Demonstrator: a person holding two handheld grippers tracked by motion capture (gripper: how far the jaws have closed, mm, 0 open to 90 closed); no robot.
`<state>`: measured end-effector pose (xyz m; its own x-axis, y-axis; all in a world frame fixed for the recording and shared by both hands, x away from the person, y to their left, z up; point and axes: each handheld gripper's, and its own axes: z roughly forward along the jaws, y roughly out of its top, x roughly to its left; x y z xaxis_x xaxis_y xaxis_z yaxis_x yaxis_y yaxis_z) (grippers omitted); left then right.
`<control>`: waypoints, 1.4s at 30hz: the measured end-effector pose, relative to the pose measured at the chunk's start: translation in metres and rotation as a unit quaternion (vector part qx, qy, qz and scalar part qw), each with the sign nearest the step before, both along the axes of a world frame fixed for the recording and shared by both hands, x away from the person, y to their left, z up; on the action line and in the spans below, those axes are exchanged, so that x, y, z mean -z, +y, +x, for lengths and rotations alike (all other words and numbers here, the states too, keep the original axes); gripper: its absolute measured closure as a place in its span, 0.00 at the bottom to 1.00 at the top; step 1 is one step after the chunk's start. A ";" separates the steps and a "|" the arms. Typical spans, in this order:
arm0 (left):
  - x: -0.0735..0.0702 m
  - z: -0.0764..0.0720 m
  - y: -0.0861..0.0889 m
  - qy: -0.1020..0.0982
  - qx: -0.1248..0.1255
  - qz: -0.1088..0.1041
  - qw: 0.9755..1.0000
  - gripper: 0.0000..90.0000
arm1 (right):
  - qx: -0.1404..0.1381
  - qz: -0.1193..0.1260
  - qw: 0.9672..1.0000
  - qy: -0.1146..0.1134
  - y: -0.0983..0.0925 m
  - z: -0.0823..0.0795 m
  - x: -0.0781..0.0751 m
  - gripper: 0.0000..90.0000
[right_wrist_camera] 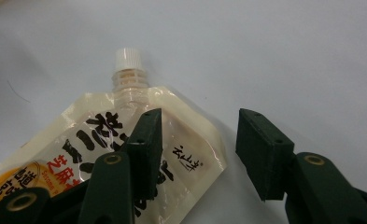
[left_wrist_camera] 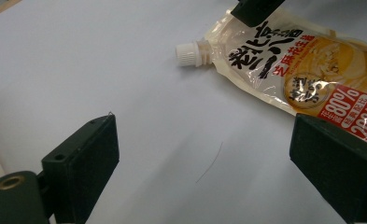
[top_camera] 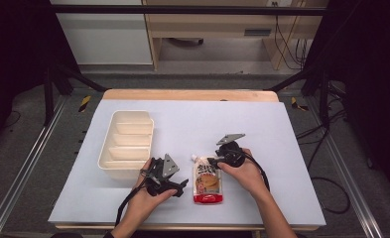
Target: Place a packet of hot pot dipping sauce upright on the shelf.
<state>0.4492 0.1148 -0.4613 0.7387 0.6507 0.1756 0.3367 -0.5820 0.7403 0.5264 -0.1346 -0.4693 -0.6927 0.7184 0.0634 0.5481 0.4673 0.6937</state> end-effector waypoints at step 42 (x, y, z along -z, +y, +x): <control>0.001 0.000 -0.001 0.006 0.008 -0.005 1.000 0.09 | -0.042 0.006 0.999 0.023 0.003 -0.024 -0.008 0.84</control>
